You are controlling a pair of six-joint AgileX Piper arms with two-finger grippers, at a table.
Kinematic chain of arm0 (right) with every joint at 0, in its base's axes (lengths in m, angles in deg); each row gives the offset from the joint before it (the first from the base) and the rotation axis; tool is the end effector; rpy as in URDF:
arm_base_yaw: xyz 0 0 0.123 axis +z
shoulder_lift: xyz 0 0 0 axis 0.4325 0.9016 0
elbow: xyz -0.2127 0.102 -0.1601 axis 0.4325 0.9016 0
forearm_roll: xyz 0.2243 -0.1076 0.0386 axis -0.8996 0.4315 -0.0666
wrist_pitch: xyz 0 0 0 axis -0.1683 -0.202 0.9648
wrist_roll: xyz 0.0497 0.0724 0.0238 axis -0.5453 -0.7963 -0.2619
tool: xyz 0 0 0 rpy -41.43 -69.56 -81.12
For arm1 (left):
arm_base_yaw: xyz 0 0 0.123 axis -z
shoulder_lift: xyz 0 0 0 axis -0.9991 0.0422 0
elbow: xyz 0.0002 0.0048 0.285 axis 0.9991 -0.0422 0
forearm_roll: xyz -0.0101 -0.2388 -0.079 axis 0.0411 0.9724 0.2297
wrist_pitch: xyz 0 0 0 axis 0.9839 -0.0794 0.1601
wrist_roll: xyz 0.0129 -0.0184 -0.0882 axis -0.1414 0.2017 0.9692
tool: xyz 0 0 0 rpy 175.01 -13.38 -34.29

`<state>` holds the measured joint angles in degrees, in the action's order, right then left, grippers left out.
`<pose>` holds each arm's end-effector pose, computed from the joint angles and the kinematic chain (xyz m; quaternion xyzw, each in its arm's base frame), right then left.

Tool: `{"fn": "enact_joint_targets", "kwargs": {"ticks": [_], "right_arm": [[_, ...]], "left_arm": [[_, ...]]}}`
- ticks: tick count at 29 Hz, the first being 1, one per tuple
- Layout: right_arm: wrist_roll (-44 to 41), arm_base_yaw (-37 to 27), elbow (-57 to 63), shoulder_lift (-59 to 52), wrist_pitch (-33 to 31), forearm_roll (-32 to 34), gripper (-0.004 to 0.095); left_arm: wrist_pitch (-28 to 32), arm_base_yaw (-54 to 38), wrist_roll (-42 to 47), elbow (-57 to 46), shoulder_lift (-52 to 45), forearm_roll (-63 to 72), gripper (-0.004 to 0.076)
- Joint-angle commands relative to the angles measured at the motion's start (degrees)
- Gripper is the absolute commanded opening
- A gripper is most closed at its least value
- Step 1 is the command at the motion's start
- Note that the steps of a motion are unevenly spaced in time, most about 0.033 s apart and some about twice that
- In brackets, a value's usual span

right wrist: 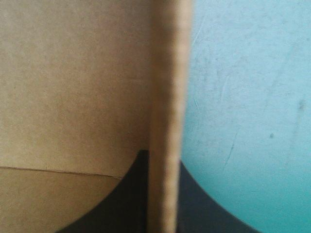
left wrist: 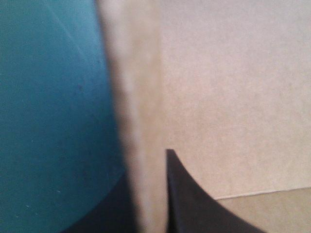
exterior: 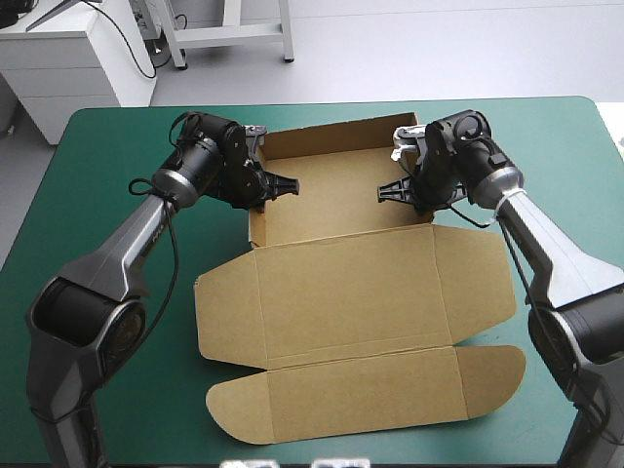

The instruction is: Fold the box

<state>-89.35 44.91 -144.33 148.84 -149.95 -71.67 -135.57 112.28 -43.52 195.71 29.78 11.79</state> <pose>0.3802 0.1274 0.3156 -0.0458 0.9834 0.0211 0.1741 0.3862 -0.1815 0.3006 0.0616 0.9838 -0.0782 0.1490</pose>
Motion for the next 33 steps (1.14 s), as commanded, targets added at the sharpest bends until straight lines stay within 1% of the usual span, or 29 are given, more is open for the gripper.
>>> {"fn": "enact_joint_targets", "kwargs": {"ticks": [1,11,15,17,19,22,23,25,26,28,29,31,33], "right_arm": [[1.8,-0.7,-1.5,-0.9,1.6,-1.4,-0.0005],[1.8,-0.7,-1.5,3.7,0.6,-3.0,-0.0004],[1.8,-0.7,-1.5,3.8,1.6,-3.0,-0.0002],[1.8,-0.7,-1.5,3.8,1.6,-3.1,0.0030],[1.8,-0.7,-1.5,3.8,1.6,-3.6,0.0107],[1.8,-0.7,-1.5,3.8,1.9,-3.6,0.0278],[1.8,-0.7,-1.5,3.8,1.9,-3.2,0.0350],[1.8,-0.7,-1.5,3.8,1.8,-3.6,0.0503],[1.8,-0.7,-1.5,3.8,1.8,-3.2,0.0558],[1.8,-0.7,-1.5,3.8,1.8,-3.6,0.0667],[1.8,-0.7,-1.5,3.8,1.7,-3.6,0.0702],[1.8,-0.7,-1.5,3.8,1.8,-3.2,0.0721],[1.0,-0.7,-1.9,3.7,3.2,-2.4,0.0720]], "left_arm": [[-3.7,0.5,-2.2,1.9,-1.6,-2.3,-0.0008],[-3.7,0.5,-2.2,1.9,0.2,-2.3,-0.0008],[-3.7,0.5,-2.5,1.9,0.3,-2.3,-0.0008],[-3.7,0.5,-2.5,1.9,0.3,-2.3,-0.0008],[-3.7,0.5,-2.5,1.9,0.3,-1.8,0.0004],[-3.7,0.5,-2.8,1.9,0.3,0.5,0.0068],[-3.7,0.5,-3.5,1.9,0.3,1.7,0.0107],[-3.7,0.5,-3.8,1.9,0.3,2.8,0.0202],[-3.7,0.5,-3.8,1.9,0.3,2.8,0.0246],[-3.7,0.5,-3.8,1.9,0.3,2.8,0.0372],[-3.7,0.5,-3.8,1.9,0.3,2.2,0.0433],[-3.7,0.5,-3.8,1.9,0.3,-0.2,0.0519],[-3.7,0.4,-3.8,3.6,0.3,-4.8,0.0538]]}}
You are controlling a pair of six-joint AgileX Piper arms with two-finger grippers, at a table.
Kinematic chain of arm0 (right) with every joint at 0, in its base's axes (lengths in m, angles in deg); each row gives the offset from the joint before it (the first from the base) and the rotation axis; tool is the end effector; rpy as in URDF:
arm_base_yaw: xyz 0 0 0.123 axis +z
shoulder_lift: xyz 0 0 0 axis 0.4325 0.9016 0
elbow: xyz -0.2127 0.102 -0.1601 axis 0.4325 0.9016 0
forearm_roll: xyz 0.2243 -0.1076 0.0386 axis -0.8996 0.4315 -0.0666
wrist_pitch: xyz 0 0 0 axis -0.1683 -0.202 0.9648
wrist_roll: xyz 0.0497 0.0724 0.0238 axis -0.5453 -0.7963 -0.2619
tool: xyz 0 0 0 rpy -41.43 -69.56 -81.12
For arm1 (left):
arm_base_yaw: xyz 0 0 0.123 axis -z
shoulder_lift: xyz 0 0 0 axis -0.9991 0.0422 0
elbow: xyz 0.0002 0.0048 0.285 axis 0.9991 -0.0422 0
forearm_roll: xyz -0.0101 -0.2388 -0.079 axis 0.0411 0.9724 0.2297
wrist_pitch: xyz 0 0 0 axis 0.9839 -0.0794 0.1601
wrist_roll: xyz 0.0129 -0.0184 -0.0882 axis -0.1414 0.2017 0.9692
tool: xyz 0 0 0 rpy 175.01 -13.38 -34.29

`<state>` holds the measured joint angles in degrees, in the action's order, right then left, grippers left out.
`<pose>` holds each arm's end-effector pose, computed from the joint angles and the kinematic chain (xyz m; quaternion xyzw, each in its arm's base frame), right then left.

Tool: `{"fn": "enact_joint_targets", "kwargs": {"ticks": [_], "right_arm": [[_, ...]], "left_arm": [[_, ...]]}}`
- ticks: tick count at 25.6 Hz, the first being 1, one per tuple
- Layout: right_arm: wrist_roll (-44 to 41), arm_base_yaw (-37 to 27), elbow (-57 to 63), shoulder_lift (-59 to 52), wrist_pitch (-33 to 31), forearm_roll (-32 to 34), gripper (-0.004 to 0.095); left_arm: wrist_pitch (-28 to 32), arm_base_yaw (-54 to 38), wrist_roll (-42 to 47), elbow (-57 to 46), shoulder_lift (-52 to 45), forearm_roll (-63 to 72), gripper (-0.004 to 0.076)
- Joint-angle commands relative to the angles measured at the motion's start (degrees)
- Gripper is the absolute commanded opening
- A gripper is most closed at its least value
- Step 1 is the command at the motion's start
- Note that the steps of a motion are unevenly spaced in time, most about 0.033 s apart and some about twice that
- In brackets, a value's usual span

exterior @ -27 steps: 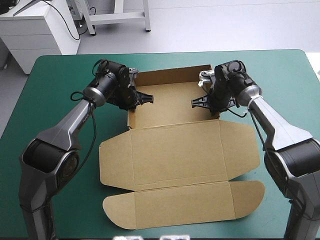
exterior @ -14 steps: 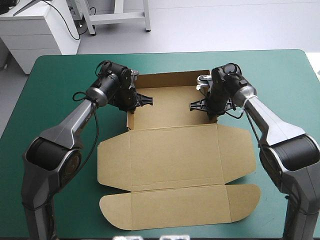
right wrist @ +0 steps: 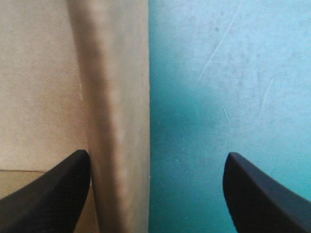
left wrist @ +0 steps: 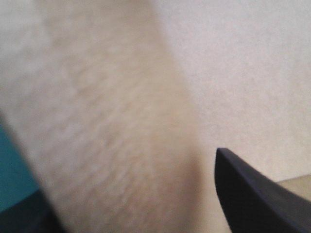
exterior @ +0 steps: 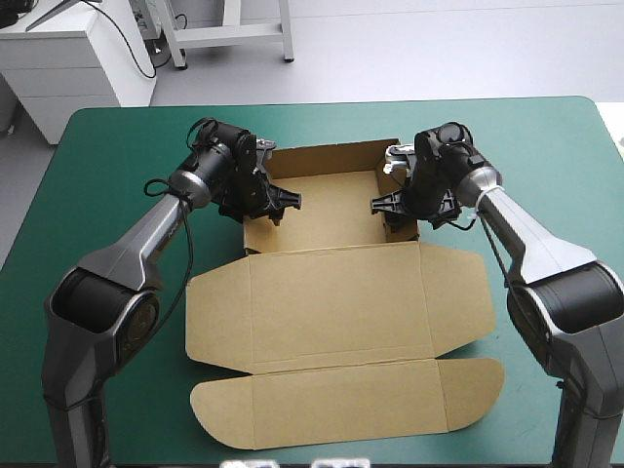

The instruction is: Fold the box

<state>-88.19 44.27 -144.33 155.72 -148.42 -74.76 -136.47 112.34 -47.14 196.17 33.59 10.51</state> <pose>0.4015 0.1347 0.2666 -0.0459 0.9909 0.0312 0.1228 0.3961 -0.1844 0.2737 0.0956 0.9868 -0.0511 0.1204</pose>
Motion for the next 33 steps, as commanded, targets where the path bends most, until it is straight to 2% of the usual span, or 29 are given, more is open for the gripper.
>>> {"fn": "enact_joint_targets", "kwargs": {"ticks": [1,8,9,11,13,16,19,23,27,33], "right_arm": [[-0.9,0.0,-2.4,-3.2,1.9,1.2,0.0720],[-1.7,0.0,-15.8,-3.3,2.1,1.6,0.0720],[-1.7,0.0,-19.1,-3.3,0.9,2.0,0.0720],[-0.9,0.0,-22.9,-3.3,-3.0,2.2,0.0720],[-0.4,0.0,-24.0,-4.0,-3.8,3.0,0.0720],[1.1,0.0,-23.0,-5.6,-3.8,1.8,0.0721],[2.0,0.0,-20.0,-7.3,-3.8,1.5,0.0720],[2.4,0.0,-16.5,-8.1,-3.8,1.7,0.0718],[4.0,0.0,-13.1,-7.6,-3.7,1.6,0.0719],[4.1,0.0,-10.6,-4.9,-3.0,1.0,0.0718]], "left_arm": [[-2.8,0.3,-0.2,4.0,-3.5,-4.5,0.0537],[-2.8,0.3,-0.2,18.1,-3.7,-11.1,0.0536],[-2.8,0.3,-0.2,22.0,-3.9,-10.3,0.0507],[-2.8,0.3,-0.2,25.6,-5.7,-6.3,0.0402],[-2.8,0.4,-2.4,25.8,-8.7,-1.6,0.0271],[-2.8,0.5,-9.2,25.8,-12.6,0.7,-0.0004],[-2.8,0.5,-9.0,24.5,-15.9,-0.6,-0.0008],[-2.8,0.5,-9.3,17.5,-21.5,-0.2,-0.0008],[-2.7,0.5,-11.0,6.3,-29.7,-0.2,-0.0008],[1.9,0.4,-12.0,-13.7,-45.4,-0.7,-0.0008]]}}
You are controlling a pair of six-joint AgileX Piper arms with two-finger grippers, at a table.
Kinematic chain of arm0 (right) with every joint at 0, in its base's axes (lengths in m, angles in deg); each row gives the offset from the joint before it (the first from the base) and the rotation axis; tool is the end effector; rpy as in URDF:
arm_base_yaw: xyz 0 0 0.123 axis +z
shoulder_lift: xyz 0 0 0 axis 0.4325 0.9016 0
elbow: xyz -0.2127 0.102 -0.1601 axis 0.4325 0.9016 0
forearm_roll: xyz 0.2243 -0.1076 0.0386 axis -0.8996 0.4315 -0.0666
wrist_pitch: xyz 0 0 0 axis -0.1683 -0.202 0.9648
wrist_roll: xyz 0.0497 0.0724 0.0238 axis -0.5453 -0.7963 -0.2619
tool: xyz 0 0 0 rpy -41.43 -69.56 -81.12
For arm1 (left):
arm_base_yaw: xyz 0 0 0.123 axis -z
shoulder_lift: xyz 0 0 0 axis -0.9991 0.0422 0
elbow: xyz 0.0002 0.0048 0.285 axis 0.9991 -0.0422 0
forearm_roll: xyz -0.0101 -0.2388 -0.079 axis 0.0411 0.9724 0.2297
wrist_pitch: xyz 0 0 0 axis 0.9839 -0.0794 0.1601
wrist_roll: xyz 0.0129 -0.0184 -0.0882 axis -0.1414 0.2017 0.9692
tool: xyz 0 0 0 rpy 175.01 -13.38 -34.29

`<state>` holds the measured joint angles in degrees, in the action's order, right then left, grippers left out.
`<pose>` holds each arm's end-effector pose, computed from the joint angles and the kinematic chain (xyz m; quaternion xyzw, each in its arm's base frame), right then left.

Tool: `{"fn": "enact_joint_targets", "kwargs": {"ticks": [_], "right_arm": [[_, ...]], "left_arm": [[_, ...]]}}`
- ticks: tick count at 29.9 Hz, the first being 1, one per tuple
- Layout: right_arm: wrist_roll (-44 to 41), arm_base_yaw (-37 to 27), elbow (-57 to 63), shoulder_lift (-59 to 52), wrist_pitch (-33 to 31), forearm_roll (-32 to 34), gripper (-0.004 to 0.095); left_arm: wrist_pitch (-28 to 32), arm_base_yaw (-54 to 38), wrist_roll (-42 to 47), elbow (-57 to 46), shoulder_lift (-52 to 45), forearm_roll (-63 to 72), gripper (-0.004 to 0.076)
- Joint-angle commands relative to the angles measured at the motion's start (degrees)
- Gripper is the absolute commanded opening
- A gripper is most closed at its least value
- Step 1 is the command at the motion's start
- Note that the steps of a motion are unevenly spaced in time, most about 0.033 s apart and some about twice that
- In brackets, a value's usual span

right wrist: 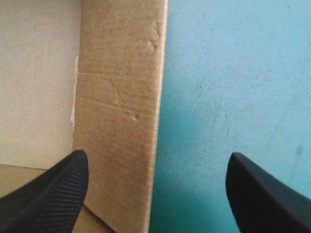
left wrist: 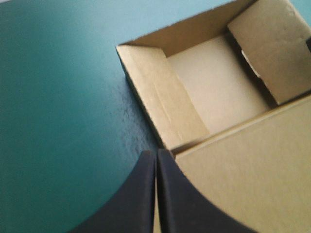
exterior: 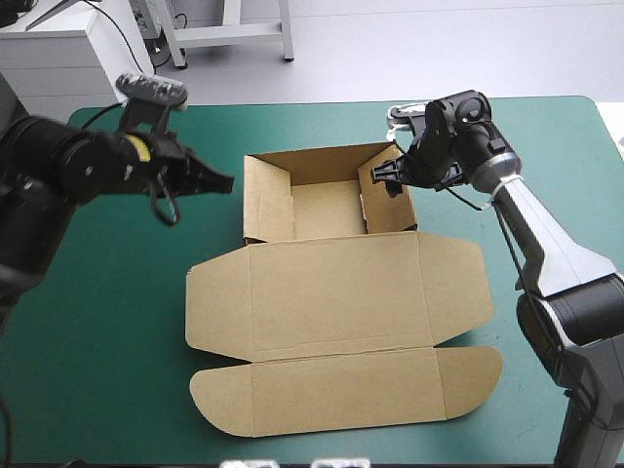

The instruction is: Fold the box

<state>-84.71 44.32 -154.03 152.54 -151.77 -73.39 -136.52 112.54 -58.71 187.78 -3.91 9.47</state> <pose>0.3989 0.1320 0.3358 -0.0762 0.9749 0.0362 0.2060 0.2418 -0.1125 0.4680 0.1852 0.9083 -0.0871 0.3648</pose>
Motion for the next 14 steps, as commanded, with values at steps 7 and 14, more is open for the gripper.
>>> {"fn": "enact_joint_targets", "kwargs": {"ticks": [7,14], "right_arm": [[1.5,-0.1,-0.7,2.0,-0.4,-2.9,0.0695],[1.5,-0.1,-0.1,3.5,-0.4,-3.3,0.0673]], "left_arm": [[5.8,0.2,0.7,-27.3,-25.9,1.1,-0.0008],[13.2,0.2,0.7,-45.8,-40.7,0.5,-0.0008]]}}
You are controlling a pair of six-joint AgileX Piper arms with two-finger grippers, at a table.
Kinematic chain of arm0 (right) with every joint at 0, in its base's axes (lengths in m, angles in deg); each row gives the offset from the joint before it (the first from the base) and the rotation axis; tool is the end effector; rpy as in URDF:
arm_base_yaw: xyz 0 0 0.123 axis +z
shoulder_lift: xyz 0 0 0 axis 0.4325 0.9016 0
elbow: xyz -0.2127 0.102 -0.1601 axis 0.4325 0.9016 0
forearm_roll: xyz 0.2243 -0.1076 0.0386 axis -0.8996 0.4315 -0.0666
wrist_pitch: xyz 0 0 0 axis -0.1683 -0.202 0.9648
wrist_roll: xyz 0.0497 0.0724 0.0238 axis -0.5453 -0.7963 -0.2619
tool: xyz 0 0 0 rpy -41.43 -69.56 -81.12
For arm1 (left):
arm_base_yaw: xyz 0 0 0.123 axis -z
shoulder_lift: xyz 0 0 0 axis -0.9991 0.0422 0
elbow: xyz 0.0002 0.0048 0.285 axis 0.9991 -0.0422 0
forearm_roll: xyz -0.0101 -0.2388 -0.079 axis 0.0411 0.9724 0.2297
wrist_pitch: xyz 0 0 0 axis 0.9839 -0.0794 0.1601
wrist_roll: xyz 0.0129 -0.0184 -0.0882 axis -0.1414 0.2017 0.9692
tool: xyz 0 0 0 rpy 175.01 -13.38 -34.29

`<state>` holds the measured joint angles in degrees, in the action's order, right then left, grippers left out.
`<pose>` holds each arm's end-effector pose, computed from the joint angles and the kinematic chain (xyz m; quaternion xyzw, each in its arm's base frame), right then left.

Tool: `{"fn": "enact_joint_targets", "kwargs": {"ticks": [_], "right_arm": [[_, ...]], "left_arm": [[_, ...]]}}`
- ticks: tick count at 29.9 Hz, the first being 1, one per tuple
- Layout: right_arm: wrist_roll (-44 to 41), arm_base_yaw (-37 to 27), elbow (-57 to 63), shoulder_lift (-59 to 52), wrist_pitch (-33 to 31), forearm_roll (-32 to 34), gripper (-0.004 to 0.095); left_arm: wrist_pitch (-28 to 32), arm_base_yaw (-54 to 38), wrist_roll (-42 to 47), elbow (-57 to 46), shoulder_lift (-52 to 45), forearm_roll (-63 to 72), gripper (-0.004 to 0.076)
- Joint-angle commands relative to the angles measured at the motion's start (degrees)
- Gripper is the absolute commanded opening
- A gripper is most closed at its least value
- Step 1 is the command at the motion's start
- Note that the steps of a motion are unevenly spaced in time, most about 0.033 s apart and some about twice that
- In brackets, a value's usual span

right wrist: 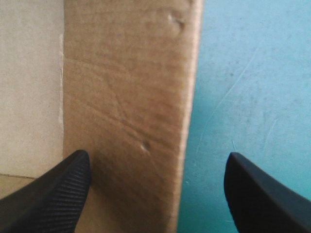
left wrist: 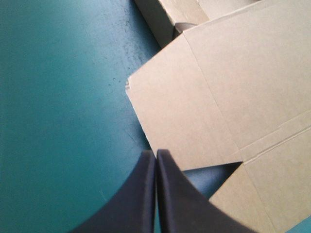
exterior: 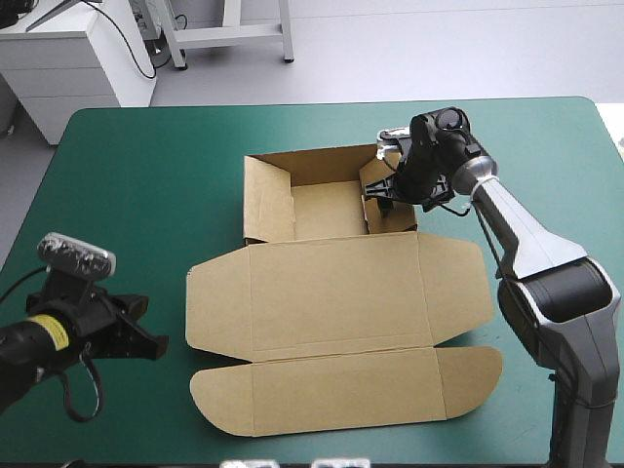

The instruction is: Fold the box

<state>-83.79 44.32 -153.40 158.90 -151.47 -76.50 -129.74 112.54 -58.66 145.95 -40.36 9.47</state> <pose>0.4170 0.1431 0.2850 -0.0810 0.9851 0.0468 0.1441 0.1023 -0.0476 0.3842 0.1838 0.9038 -0.0899 0.3757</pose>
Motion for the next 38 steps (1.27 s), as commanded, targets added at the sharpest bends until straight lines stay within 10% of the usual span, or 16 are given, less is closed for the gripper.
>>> {"fn": "enact_joint_targets", "kwargs": {"ticks": [1,13,22,38], "right_arm": [[0.5,-0.1,-0.4,-2.9,-0.7,-0.2,0.0655],[4.3,0.0,2.8,-2.9,-0.7,-3.5,-0.0007],[8.1,-5.7,-1.5,-8.6,-0.7,-3.9,-0.0019],[11.4,-40.7,-9.8,-15.4,-0.7,-4.0,-0.0020]], "left_arm": [[7.3,0.2,0.6,-6.5,-6.1,0.5,-0.0008],[17.3,0.2,0.6,-28.2,-22.9,2.7,-0.0008],[20.0,0.2,0.6,-30.8,-29.8,3.2,-0.0008],[20.0,0.2,0.6,-30.8,-30.2,3.2,-0.0008]]}}
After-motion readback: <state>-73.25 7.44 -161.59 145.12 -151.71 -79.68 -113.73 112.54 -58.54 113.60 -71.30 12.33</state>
